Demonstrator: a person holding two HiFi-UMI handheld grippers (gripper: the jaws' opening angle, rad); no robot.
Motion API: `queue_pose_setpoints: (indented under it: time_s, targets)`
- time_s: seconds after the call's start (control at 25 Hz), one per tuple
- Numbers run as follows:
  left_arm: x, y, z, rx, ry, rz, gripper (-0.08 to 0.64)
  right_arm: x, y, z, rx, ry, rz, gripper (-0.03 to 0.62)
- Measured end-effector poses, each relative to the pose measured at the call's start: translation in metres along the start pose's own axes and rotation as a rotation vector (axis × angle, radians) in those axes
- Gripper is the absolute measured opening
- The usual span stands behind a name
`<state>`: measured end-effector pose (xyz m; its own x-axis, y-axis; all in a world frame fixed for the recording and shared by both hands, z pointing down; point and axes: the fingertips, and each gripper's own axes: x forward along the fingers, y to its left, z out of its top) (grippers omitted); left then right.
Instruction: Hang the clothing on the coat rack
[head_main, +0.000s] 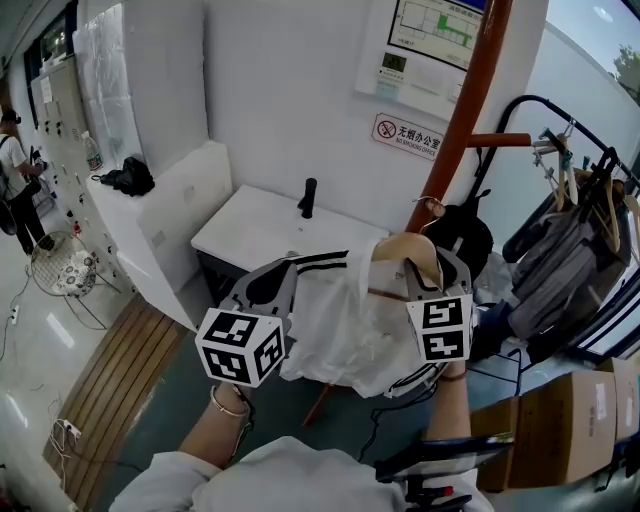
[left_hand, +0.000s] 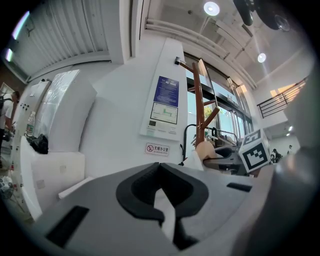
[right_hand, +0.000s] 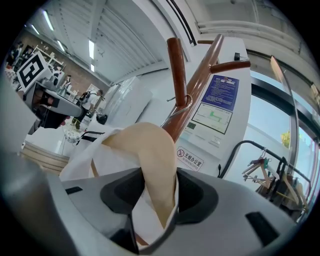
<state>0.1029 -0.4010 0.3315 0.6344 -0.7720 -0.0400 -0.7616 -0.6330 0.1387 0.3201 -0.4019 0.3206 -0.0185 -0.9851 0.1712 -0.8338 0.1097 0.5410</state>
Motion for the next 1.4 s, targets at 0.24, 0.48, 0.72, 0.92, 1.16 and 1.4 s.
queue_pose_setpoints:
  time_s: [0.24, 0.48, 0.72, 0.92, 1.16, 1.4]
  targets:
    - [0.000, -0.005, -0.004, -0.004, 0.007, -0.016, 0.008, -0.004, -0.002, 0.003, 0.040, -0.055, -0.003, 0.237]
    - [-0.004, -0.005, -0.005, -0.003, 0.009, -0.027, 0.008, -0.009, 0.001, 0.007, 0.037, -0.064, -0.011, 0.242]
    - [-0.010, -0.003, -0.007, -0.005, 0.015, -0.038, 0.008, -0.015, 0.002, 0.010, 0.047, -0.083, -0.047, 0.242]
    - [-0.015, -0.001, -0.010, -0.006, 0.024, -0.058, 0.008, -0.027, -0.002, 0.016, 0.062, -0.102, -0.117, 0.242]
    - [-0.015, -0.005, -0.016, -0.014, 0.028, -0.102, 0.008, -0.047, -0.003, 0.013, 0.114, -0.093, -0.201, 0.233]
    - [-0.011, -0.010, -0.024, -0.039, 0.024, -0.155, 0.008, -0.064, 0.004, -0.010, 0.224, -0.056, -0.261, 0.202]
